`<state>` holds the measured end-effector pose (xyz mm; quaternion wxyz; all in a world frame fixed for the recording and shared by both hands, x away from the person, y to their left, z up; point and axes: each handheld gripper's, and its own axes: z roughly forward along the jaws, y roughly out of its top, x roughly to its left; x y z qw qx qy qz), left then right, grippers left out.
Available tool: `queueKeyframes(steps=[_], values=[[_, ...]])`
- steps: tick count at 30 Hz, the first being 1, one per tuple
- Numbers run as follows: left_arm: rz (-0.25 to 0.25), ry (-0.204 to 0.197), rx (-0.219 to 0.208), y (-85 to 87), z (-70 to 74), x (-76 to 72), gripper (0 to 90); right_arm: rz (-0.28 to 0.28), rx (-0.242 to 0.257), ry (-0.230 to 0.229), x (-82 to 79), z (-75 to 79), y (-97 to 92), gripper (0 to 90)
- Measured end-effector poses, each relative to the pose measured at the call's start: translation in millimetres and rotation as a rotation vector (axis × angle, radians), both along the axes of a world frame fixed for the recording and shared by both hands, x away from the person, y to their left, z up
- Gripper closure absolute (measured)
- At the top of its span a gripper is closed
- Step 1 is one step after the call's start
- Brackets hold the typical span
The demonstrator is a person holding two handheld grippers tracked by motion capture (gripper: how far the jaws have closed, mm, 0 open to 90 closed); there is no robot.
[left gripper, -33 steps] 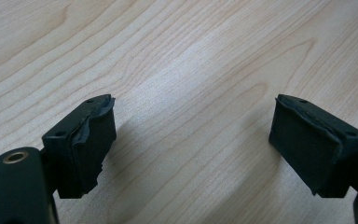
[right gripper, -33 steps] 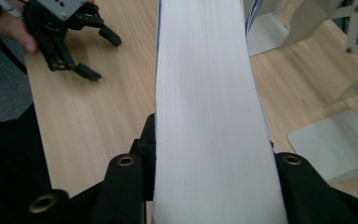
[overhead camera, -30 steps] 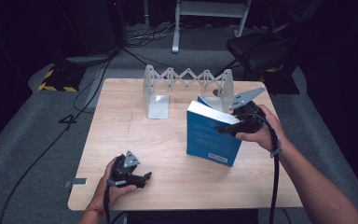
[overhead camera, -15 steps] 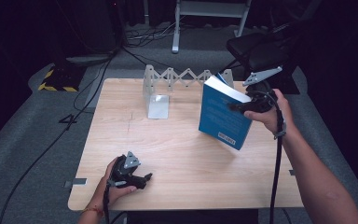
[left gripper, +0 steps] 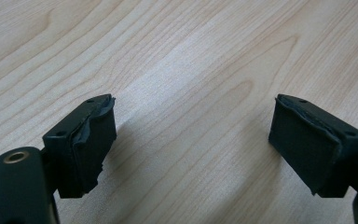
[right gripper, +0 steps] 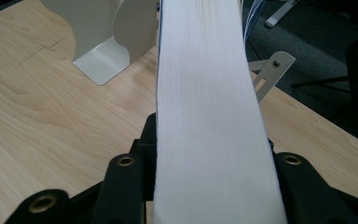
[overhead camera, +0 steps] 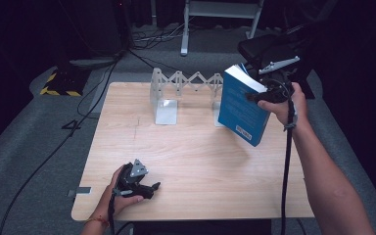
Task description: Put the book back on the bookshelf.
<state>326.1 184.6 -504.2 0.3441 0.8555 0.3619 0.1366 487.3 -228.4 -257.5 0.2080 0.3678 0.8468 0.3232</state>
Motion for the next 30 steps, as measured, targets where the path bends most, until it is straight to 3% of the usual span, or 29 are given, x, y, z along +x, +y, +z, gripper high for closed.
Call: queueKeyframes(steps=[8,17,30], values=[[-0.001,-0.003,0.001,-0.4,0.0,0.4,15.1,-0.060,0.030,-0.005,19.4,3.3,3.0,61.1],[-0.006,-0.003,0.000,-0.5,-0.1,0.7,15.1,-0.152,0.053,-0.023,41.6,-2.9,8.3,61.1],[-0.007,-0.003,0.001,-0.5,0.0,0.6,15.2,-0.199,0.050,-0.041,61.8,-18.5,26.0,61.0]])
